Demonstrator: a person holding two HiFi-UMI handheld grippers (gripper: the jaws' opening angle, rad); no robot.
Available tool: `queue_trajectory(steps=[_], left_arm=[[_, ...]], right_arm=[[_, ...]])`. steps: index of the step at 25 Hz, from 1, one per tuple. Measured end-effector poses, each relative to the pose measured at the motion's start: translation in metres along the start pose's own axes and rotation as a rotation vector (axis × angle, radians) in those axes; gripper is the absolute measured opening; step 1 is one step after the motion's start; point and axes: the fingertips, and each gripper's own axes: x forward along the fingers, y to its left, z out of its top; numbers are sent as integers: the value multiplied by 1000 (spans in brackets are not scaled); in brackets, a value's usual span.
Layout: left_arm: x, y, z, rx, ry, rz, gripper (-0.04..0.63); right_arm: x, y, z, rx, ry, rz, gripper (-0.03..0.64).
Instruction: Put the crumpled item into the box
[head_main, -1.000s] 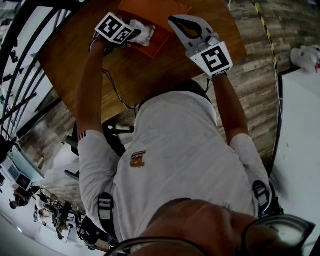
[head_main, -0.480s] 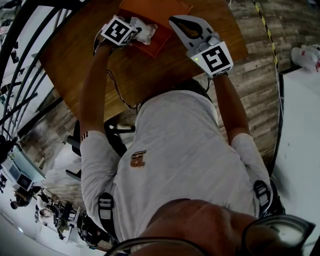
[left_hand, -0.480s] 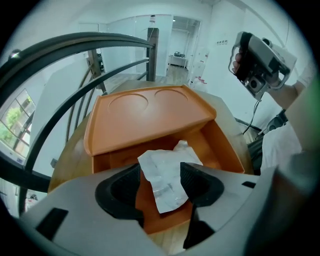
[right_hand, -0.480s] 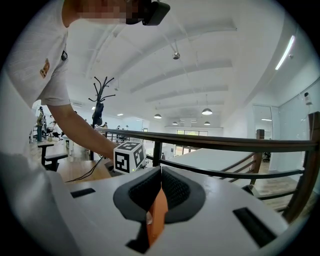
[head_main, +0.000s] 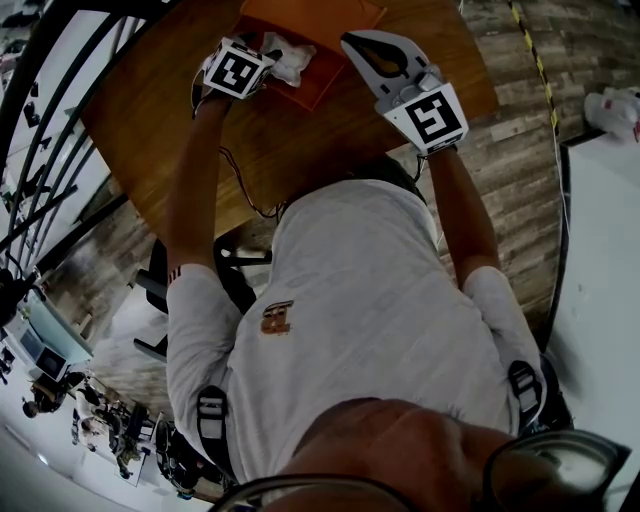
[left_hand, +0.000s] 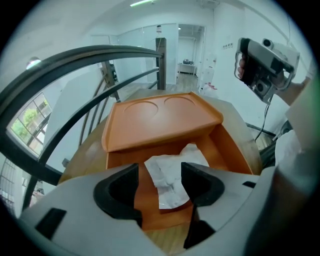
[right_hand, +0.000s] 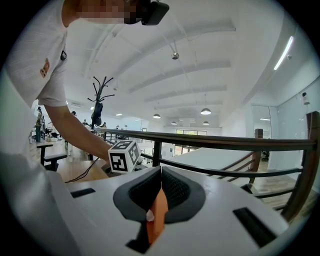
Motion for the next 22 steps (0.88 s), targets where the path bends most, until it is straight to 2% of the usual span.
queue_trajectory(steps=[9,13,17,22], left_arm=[[-45,-1,24,-125,-284,124,270],[-72,-7,39,-166,-458,162,267],[-103,-14,53,-188,-655,198,216],[-145,-16,62,-256,-847,281,139]], right_arm=[[-2,11,6,-10,-9,8,33],[2,17,14,-23,-29,21,33],[4,21,25,-4,-43,30,33],[4,26,37,50,-87,55,34]])
